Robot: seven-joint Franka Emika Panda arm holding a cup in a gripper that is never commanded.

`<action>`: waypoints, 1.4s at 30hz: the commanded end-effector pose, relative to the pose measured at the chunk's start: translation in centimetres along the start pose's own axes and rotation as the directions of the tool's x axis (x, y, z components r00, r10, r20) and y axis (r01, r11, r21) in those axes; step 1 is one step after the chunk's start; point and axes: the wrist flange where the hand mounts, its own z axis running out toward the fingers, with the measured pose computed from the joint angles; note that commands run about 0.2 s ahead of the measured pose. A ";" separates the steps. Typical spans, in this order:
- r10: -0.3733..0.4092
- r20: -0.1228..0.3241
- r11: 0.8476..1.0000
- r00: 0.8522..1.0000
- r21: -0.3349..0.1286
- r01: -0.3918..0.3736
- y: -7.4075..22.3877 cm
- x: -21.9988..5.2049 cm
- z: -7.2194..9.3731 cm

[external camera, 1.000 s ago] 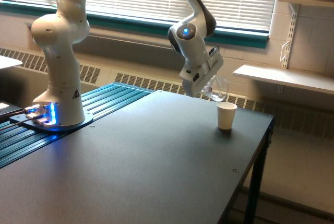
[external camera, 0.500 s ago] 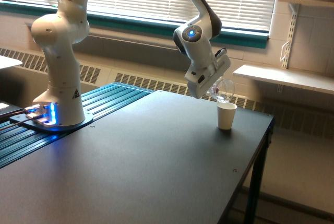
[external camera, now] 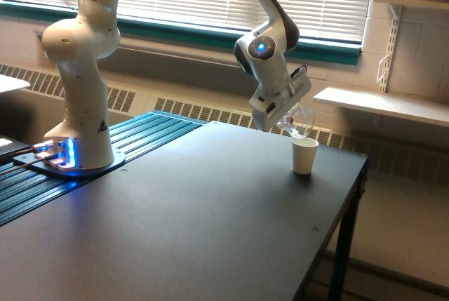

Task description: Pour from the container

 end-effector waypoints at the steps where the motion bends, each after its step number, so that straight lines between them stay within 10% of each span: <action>1: 0.088 0.029 0.996 0.996 -0.009 -0.088 -0.3 1.3 0.2; 42: 0.267 0.121 0.963 0.956 -0.001 -0.268 -1.5 3.9 -1.7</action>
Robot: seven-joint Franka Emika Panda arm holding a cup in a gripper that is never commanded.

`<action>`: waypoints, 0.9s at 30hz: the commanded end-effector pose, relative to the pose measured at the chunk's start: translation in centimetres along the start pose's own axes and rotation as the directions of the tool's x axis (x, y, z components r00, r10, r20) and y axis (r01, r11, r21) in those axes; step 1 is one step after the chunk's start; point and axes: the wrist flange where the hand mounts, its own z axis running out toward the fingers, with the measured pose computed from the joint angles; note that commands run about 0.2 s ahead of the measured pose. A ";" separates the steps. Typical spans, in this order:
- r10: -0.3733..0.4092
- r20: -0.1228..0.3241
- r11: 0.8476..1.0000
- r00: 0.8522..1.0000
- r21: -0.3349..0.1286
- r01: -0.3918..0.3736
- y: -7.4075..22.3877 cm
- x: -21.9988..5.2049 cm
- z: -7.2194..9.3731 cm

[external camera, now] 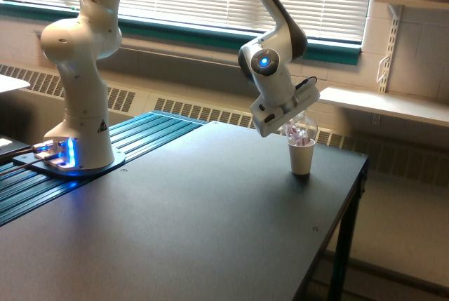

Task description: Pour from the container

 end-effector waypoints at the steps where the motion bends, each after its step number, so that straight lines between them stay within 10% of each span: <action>1: 0.039 0.028 0.999 0.999 0.013 -0.039 -0.3 -0.1 -0.8; 27: 0.054 0.064 0.998 0.997 0.032 -0.056 0.5 -1.0 -2.0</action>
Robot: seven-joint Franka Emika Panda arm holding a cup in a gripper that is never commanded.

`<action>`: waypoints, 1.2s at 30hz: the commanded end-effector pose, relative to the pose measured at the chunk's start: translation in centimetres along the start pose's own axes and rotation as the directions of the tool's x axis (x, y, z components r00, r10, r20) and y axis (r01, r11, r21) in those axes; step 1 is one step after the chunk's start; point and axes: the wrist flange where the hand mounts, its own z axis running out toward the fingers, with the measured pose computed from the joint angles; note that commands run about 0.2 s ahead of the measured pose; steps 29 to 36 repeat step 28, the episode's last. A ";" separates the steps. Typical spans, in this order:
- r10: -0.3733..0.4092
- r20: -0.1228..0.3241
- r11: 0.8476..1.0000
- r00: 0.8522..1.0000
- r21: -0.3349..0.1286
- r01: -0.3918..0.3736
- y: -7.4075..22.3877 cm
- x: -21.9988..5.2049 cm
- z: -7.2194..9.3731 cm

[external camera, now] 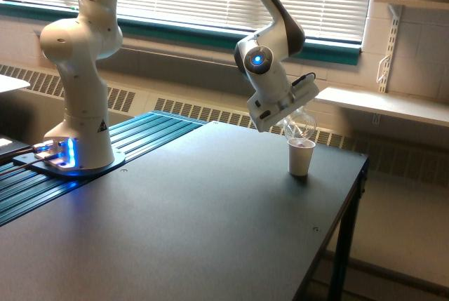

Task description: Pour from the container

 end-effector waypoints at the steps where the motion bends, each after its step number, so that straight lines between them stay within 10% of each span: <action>1: -0.002 0.018 1.000 1.000 0.004 0.002 0.2 -0.6 -0.4; 36: -0.200 -0.050 0.975 0.979 0.086 0.204 1.8 -5.1 -3.3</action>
